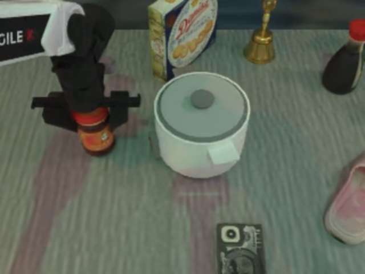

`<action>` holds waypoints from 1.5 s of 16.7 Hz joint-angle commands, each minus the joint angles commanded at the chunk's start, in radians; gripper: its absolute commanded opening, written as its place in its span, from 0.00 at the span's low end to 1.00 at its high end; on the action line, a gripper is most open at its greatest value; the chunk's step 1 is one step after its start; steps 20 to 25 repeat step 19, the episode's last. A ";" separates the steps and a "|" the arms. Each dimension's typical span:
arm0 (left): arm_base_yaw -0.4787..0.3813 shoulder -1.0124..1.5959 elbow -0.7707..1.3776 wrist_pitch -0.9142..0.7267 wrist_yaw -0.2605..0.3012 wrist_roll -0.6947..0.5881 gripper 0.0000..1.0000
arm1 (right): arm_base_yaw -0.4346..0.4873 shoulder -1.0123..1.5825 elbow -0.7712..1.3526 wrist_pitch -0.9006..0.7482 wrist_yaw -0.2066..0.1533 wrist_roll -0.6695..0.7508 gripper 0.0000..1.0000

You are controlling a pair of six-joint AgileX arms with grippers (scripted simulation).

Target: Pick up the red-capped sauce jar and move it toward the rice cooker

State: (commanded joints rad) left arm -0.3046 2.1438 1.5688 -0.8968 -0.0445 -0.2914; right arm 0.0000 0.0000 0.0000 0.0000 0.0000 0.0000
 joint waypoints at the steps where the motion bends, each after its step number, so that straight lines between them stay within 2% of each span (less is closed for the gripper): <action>1: 0.000 0.000 0.000 0.000 0.000 0.000 0.08 | 0.000 0.000 0.000 0.000 0.000 0.000 1.00; 13: 0.000 0.000 0.000 0.000 0.000 0.000 0.98 | 0.000 0.000 0.000 0.000 0.000 0.000 1.00; 25: 0.000 0.000 0.000 0.000 0.000 0.000 1.00 | 0.000 0.000 0.000 0.000 0.000 0.000 1.00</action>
